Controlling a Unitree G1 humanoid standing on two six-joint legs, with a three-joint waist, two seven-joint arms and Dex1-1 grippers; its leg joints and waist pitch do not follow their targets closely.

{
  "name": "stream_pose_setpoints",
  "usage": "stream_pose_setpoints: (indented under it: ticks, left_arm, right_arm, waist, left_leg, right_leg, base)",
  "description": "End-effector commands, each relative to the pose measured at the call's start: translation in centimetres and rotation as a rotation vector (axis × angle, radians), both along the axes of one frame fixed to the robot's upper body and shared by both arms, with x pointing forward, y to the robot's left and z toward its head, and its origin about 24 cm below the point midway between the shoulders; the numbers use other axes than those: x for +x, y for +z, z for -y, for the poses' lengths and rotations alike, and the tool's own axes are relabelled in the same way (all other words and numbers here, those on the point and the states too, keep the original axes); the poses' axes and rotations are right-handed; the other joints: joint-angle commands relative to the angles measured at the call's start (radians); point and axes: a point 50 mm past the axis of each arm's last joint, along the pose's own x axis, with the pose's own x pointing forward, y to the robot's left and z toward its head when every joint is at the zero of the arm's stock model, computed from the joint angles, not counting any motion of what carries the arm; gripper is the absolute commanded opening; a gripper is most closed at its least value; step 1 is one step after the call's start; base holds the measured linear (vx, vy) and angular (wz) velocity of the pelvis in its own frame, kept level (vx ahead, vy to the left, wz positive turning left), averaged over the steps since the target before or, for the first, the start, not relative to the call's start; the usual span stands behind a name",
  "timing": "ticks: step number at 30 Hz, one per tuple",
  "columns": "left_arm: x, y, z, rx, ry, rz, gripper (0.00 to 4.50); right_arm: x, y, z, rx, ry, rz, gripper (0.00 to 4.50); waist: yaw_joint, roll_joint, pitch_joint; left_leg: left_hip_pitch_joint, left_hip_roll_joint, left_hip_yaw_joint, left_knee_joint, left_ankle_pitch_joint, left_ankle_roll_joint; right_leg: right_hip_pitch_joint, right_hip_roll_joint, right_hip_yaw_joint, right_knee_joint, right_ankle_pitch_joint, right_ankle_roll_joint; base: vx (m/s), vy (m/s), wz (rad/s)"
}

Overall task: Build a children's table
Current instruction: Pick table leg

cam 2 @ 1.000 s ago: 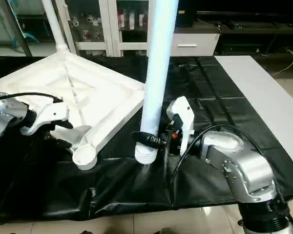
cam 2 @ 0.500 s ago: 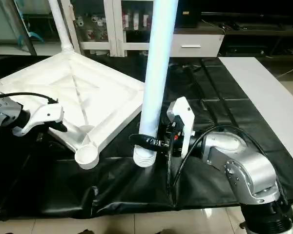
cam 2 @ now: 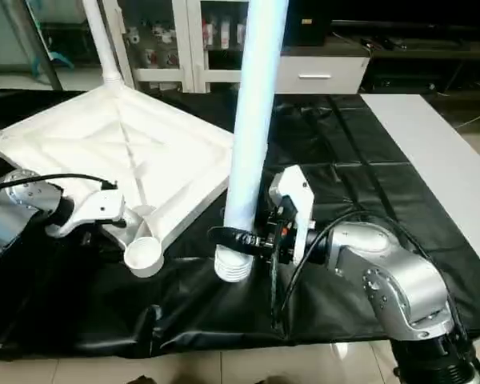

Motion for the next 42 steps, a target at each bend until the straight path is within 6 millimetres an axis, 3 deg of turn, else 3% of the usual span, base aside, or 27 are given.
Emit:
stream_pose_setpoints:
  ticks: [1,3,7,8,13,15,18,26,27,29,30,33,37,39,42]
  left_arm:
    - [-0.2,-0.2,-0.3,0.007,0.007,-0.025,2.99]
    - [-0.3,-0.3,-0.1,-0.004,0.007,-0.032,2.63]
    - [-0.3,-0.5,0.1,-0.016,0.017,-0.027,2.47]
    - [-0.4,-0.6,0.2,-0.020,0.015,-0.030,2.20]
    - [-0.5,-0.7,0.3,-0.026,0.014,-0.033,1.79]
    - [-0.5,-0.7,0.3,-0.024,0.016,-0.030,1.78]
    - [-0.5,-0.8,0.2,-0.022,0.020,-0.029,1.57]
    - [-0.5,-1.0,-0.1,0.013,0.051,-0.028,1.24]
    - [-0.5,-1.1,-0.3,0.022,0.073,-0.029,1.16]
    - [-0.5,-1.1,-0.3,0.017,0.087,-0.031,1.15]
    - [-0.6,-1.2,-0.2,-0.003,0.104,-0.041,1.11]
    - [-0.5,-1.5,1.2,-0.110,0.192,-0.034,1.04]
    - [-0.3,-2.1,3.1,-0.214,0.324,-0.008,1.00]
    - [-0.7,-2.7,4.3,-0.255,0.372,-0.013,0.99]
    - [-1.2,-3.2,5.8,-0.293,0.404,0.001,0.94]
  right_arm:
    - [-0.3,0.6,-0.2,0.002,0.022,0.026,1.86]
    - [-0.2,0.4,-0.4,-0.001,0.007,0.028,1.86]
    - [0.5,-0.2,-0.5,-0.016,-0.096,0.041,1.86]
    - [0.8,-0.4,-0.4,-0.023,-0.138,0.042,1.86]
    - [1.3,-0.4,-0.4,0.004,-0.189,0.047,1.86]
    - [1.5,-0.3,-0.4,0.008,-0.207,0.056,1.86]
    - [1.7,-0.1,-0.3,-0.004,-0.220,0.078,1.86]
    - [1.6,-0.2,-0.4,-0.035,-0.183,0.080,1.86]
    - [1.5,-0.2,-0.4,-0.041,-0.175,0.076,1.86]
    - [1.5,-0.3,-0.4,-0.049,-0.172,0.073,1.86]
    - [1.6,-0.4,-0.5,-0.050,-0.172,0.065,1.86]
    - [1.7,-0.5,-0.5,-0.050,-0.176,0.055,1.86]
    - [2.0,-0.8,-0.3,-0.056,-0.225,0.043,1.86]
    - [2.3,-0.9,-0.2,-0.062,-0.261,0.034,1.86]
    - [2.6,-1.0,0.1,-0.065,-0.306,0.025,1.86]
  waist:
    - [0.002,0.012,-0.064]
    - [0.002,0.010,-0.065]
    - [-0.001,0.011,-0.064]
    - [-0.001,0.012,-0.064]
    - [-0.004,0.017,-0.064]
    - [-0.003,0.011,-0.064]
    - [-0.007,0.015,-0.063]
    - [-0.021,0.012,-0.062]
    - [-0.021,0.006,-0.062]
    - [-0.021,0.008,-0.061]
    - [-0.022,0.016,-0.060]
    - [-0.025,0.006,-0.059]
    - [-0.024,0.002,-0.060]
    - [-0.026,0.000,-0.064]
    - [-0.032,0.000,-0.066]
  left_leg:
    - [0.001,0.008,0.007,-0.079,-0.302,-0.015]
    - [0.000,0.009,0.008,-0.079,-0.301,-0.015]
    - [0.000,0.006,0.008,-0.080,-0.304,-0.021]
    - [0.000,0.007,0.007,-0.080,-0.305,-0.023]
    - [0.000,0.007,0.007,-0.081,-0.314,-0.026]
    - [0.000,0.007,0.007,-0.081,-0.310,-0.023]
    - [-0.002,0.006,0.007,-0.081,-0.315,-0.024]
    - [-0.004,0.004,0.006,-0.080,-0.315,-0.012]
    - [-0.004,0.005,0.007,-0.080,-0.309,-0.009]
    - [-0.003,0.005,0.008,-0.079,-0.306,-0.007]
    - [-0.002,0.004,0.008,-0.079,-0.313,-0.009]
    - [-0.003,0.004,0.009,-0.078,-0.316,-0.006]
    - [-0.002,0.001,0.013,-0.074,-0.295,0.005]
    - [-0.011,-0.001,0.013,-0.073,-0.262,0.010]
    - [-0.010,-0.002,0.016,-0.071,-0.254,0.023]
  right_leg:
    - [0.051,-0.041,0.045,-0.082,-0.357,-0.172]
    - [0.051,-0.042,0.046,-0.081,-0.350,-0.176]
    - [0.050,-0.042,0.044,-0.083,-0.371,-0.170]
    - [0.049,-0.043,0.045,-0.083,-0.374,-0.169]
    - [0.049,-0.041,0.046,-0.082,-0.356,-0.172]
    - [0.050,-0.041,0.046,-0.081,-0.353,-0.171]
    - [0.050,-0.042,0.046,-0.083,-0.369,-0.168]
    - [0.051,-0.042,0.046,-0.087,-0.405,-0.156]
    - [0.050,-0.040,0.046,-0.085,-0.401,-0.158]
    - [0.049,-0.041,0.046,-0.085,-0.407,-0.159]
    - [0.048,-0.041,0.046,-0.086,-0.415,-0.160]
    - [0.048,-0.040,0.046,-0.088,-0.434,-0.158]
    - [0.044,-0.036,0.047,-0.090,-0.453,-0.154]
    - [0.049,-0.035,0.048,-0.088,-0.442,-0.146]
    - [0.046,-0.032,0.049,-0.090,-0.418,-0.149]
  base:
    - [0.000,0.000,0.00]
    - [0.000,0.000,0.00]
    - [0.000,0.000,0.00]
    - [0.000,0.000,0.00]
    - [0.000,0.000,0.00]
    - [0.000,0.000,0.00]
    - [0.000,0.000,0.00]
    - [0.000,0.000,0.00]
    - [0.000,0.000,0.00]
    - [0.000,0.000,0.00]
    - [0.000,0.000,0.00]
    - [0.000,0.000,0.00]
    - [0.000,0.000,0.00]
    - [0.000,0.000,0.00]
    - [0.000,0.000,0.00]
